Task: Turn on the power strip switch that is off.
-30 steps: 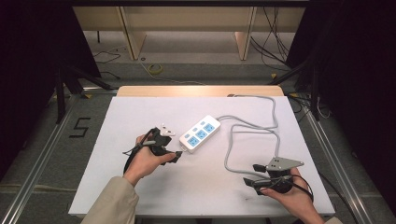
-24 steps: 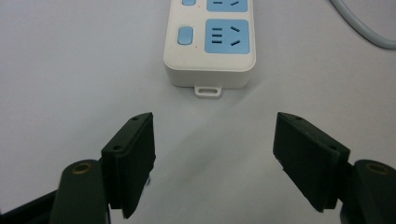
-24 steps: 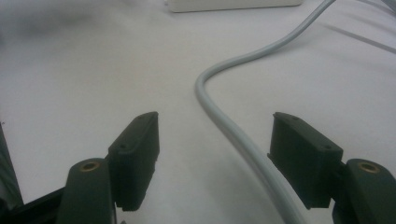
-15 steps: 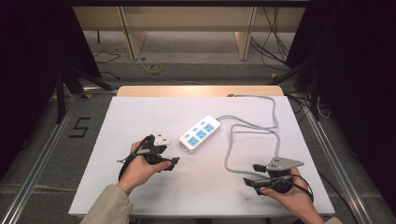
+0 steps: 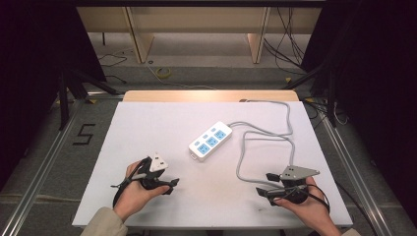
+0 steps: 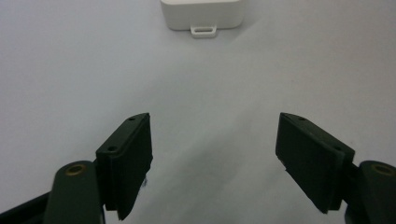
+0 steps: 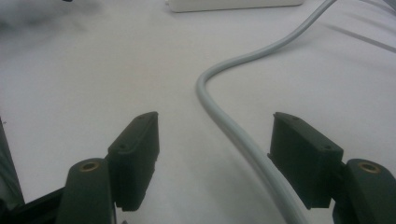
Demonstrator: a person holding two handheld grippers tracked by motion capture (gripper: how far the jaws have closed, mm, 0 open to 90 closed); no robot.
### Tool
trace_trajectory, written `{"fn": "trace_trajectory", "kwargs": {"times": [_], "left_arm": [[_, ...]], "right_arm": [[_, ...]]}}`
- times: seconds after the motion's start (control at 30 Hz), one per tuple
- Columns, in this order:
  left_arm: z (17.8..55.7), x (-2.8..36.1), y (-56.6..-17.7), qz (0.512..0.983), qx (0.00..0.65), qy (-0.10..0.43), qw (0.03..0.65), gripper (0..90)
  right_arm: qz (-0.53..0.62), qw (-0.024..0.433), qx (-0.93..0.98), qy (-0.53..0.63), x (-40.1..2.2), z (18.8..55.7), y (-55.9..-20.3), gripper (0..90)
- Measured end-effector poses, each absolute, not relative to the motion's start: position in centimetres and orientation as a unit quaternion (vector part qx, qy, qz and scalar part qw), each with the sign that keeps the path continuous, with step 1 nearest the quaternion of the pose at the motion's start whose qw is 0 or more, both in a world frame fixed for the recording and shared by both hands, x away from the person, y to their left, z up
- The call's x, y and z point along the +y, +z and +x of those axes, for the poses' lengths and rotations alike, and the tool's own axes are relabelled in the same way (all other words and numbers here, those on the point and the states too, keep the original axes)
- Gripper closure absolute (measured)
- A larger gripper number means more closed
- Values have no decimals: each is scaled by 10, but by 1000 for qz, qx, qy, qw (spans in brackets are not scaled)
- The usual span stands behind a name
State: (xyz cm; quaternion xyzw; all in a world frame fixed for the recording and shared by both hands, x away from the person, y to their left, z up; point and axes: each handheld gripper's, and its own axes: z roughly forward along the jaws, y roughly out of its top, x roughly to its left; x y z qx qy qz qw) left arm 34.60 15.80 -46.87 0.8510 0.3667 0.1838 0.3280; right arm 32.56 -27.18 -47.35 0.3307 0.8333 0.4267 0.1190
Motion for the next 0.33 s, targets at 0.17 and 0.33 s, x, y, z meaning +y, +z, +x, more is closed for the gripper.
{"fn": "trace_trajectory", "kwargs": {"times": [0.17,0.33], "left_arm": [[338,162,-474,841,386,194,326,267],[339,167,-479,837,400,200,316,241]], "right_arm": [[331,117,834,427,-272,325,-474,337],[330,118,833,428,-273,325,-474,337]]}}
